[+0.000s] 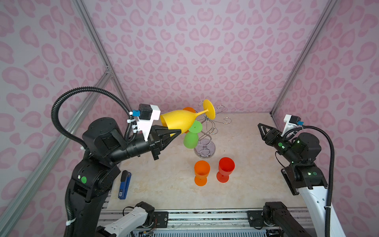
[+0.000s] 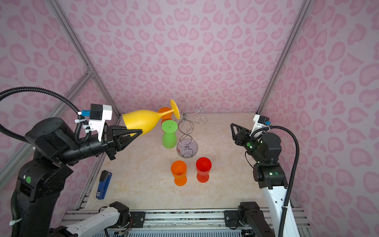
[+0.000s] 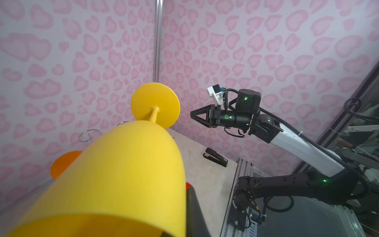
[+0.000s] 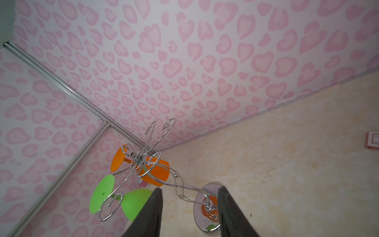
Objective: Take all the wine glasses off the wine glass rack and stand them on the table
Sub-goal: 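Open the right gripper and withdraw it while the left gripper holds the glass, then lower the yellow glass toward the table near the orange glass with the left gripper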
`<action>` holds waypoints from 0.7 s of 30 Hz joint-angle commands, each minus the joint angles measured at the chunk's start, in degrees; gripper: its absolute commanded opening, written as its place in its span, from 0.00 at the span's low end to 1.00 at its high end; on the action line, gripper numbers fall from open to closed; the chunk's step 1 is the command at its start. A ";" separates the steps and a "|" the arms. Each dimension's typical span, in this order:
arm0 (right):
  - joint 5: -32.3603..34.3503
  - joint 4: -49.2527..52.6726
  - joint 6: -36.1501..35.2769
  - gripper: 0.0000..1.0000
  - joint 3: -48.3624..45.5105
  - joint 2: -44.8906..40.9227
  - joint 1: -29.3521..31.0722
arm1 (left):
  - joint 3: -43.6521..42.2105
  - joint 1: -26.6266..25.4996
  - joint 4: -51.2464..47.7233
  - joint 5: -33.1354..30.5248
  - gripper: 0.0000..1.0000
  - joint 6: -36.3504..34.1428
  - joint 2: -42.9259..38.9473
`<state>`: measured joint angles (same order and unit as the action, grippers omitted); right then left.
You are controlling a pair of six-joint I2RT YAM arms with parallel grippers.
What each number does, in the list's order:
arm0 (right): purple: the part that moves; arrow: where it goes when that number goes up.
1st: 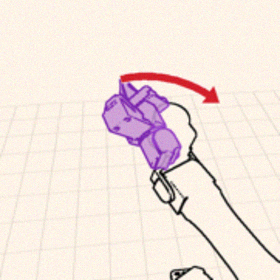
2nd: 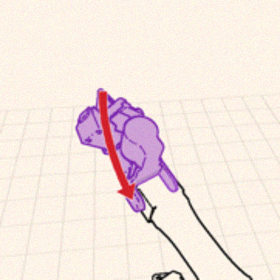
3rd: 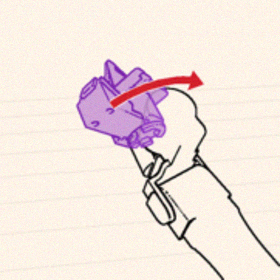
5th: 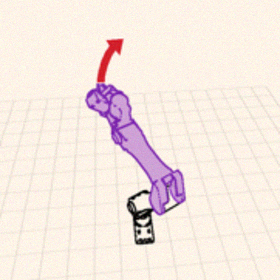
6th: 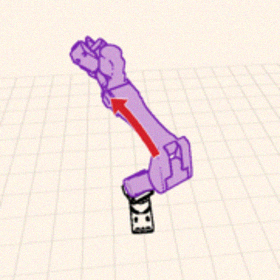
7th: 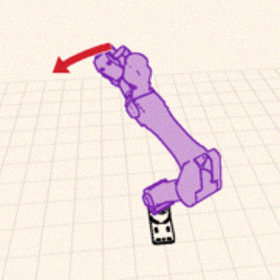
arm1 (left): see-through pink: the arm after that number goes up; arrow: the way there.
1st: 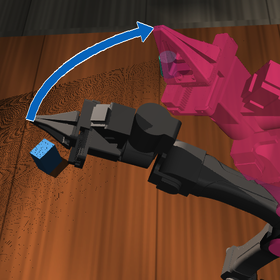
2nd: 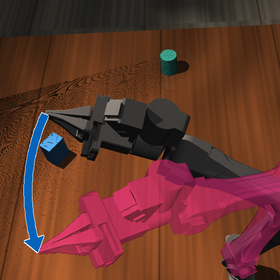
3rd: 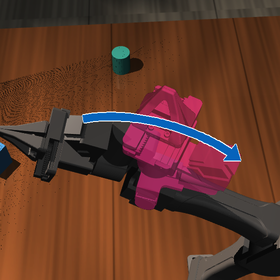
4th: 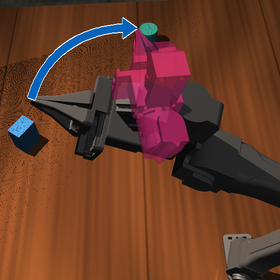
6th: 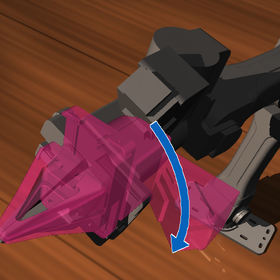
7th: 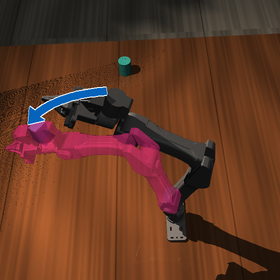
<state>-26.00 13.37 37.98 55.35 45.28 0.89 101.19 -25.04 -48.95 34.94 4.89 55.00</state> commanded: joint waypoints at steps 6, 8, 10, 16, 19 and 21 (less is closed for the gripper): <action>0.16 3.33 -1.65 0.43 0.42 0.03 -2.24 | -0.80 -0.01 -23.71 -15.91 0.02 -3.22 -7.38; 0.51 3.92 -1.96 0.43 0.22 -0.01 -2.66 | -2.57 -0.01 -25.13 -17.01 0.02 -2.52 -8.68; 0.51 3.84 -1.81 0.43 -0.37 0.16 -3.04 | -5.28 -0.01 -25.43 -17.40 0.02 -1.86 -9.94; 0.68 3.83 -0.80 0.42 -1.00 1.62 -3.96 | -12.62 -0.02 -26.52 -19.03 0.02 -1.28 -13.57; 0.95 4.55 -0.97 0.42 -0.46 2.18 -4.05 | -14.87 -0.04 -26.92 -18.82 0.02 -1.35 -15.07; 1.26 4.52 -0.76 0.41 -0.47 2.27 -4.05 | -16.56 -0.03 -27.43 -18.80 0.02 -1.63 -15.49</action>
<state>-25.23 17.65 36.95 54.65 47.42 -3.14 86.11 -25.08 -75.66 16.49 3.33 39.97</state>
